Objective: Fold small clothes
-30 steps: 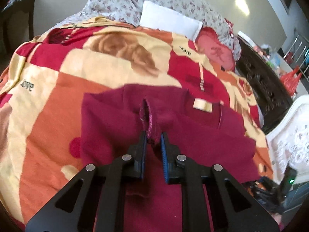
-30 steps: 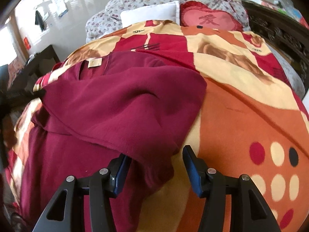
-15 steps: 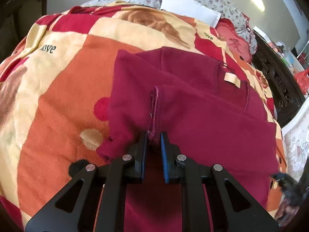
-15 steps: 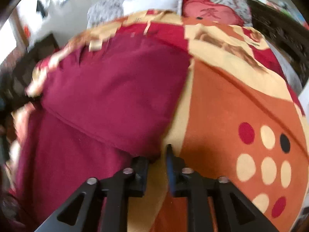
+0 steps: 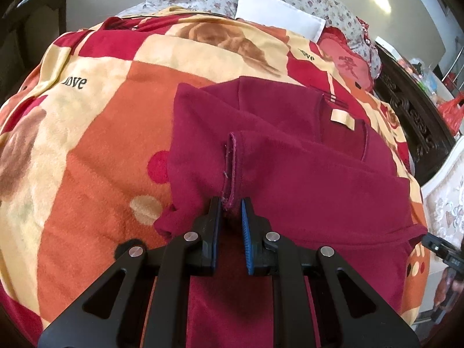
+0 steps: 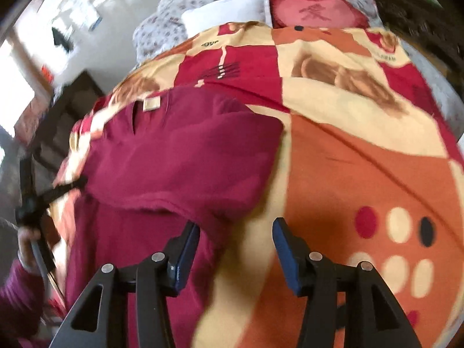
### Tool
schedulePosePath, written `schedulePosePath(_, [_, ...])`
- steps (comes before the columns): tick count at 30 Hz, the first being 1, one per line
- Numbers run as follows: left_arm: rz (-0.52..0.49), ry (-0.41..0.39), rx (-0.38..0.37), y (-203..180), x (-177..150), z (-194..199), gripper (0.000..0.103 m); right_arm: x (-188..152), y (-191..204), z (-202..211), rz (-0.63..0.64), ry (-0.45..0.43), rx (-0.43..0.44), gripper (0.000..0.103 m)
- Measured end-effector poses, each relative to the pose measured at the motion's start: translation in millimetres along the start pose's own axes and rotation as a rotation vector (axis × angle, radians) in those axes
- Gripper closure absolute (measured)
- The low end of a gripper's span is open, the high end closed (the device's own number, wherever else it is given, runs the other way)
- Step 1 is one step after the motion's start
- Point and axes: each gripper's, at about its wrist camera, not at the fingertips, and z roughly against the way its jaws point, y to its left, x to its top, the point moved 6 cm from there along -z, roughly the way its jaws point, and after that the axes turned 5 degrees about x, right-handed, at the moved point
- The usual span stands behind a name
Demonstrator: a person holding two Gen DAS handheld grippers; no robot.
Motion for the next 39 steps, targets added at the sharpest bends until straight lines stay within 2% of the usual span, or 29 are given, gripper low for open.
schedulePosePath(5, [0.014,0.000,0.010,-0.2,-2.3,-4.1,0.090,-2.2,-17.4,18.2,-0.099,-0.061,0.081,0.052])
schedulePosePath(7, [0.006,-0.003,0.020,-1.2,-3.7,-4.0,0.090,4.4,-24.7,13.6,-0.146,-0.090,0.069,0.045])
schedulePosePath(8, [0.001,-0.005,0.027,-1.9,-4.1,-4.0,0.090,8.7,-26.5,7.5,-0.160,-0.104,0.049,0.041])
schedulePosePath(9, [-0.002,-0.006,0.034,-2.6,-4.6,-4.0,0.090,13.6,-27.8,-1.8,-0.174,-0.119,0.044,0.040])
schedulePosePath(13, [0.003,-0.007,0.051,-3.7,-5.0,-4.5,0.090,34.1,-25.5,-54.5,-0.272,-0.110,0.164,0.041])
schedulePosePath(15, [0.001,-0.004,0.057,-5.3,-4.0,-3.9,0.090,43.3,-19.8,-71.0,-0.218,-0.098,0.118,0.062])
schedulePosePath(17, [-0.021,-0.022,0.066,-9.1,-1.8,-0.4,0.090,55.0,-7.6,-64.0,-0.125,-0.152,0.060,0.084])
schedulePosePath(19, [-0.038,-0.035,0.071,-11.4,0.0,-0.9,0.090,62.9,-0.5,-53.2,-0.045,-0.183,-0.036,0.092])
schedulePosePath(23, [-0.022,-0.004,0.070,-10.3,-7.2,-17.5,0.090,58.4,-17.3,-75.3,-0.032,-0.115,-0.150,0.092])
schedulePosePath(24, [-0.024,-0.010,0.075,-10.9,-7.6,-17.8,0.090,56.2,-21.3,-76.8,-0.047,-0.116,-0.151,0.091])
schedulePosePath(26, [-0.042,-0.014,0.088,-12.9,-7.5,-15.3,0.090,54.6,-26.4,-65.3,-0.082,-0.136,-0.150,0.080])
schedulePosePath(29, [-0.049,-0.005,0.092,-13.4,-6.4,-14.4,0.090,55.4,-26.8,-35.2,-0.108,-0.190,-0.193,0.076])
schedulePosePath(31, [-0.047,-0.003,0.093,-13.8,-6.7,-14.7,0.090,53.8,-12.7,-15.4,-0.093,-0.225,-0.130,0.076])
schedulePosePath(34, [-0.051,-0.012,0.111,-15.7,-7.8,-14.9,0.090,47.8,18.8,-10.6,-0.029,-0.204,-0.039,0.076])
schedulePosePath(37, [-0.060,-0.020,0.134,-17.7,-8.7,-14.7,0.089,34.4,36.8,-27.0,0.018,-0.157,-0.034,0.076])
schedulePosePath(39, [-0.058,-0.019,0.141,-18.1,-8.5,-15.1,0.089,19.4,30.0,-47.6,0.008,-0.088,-0.074,0.076])
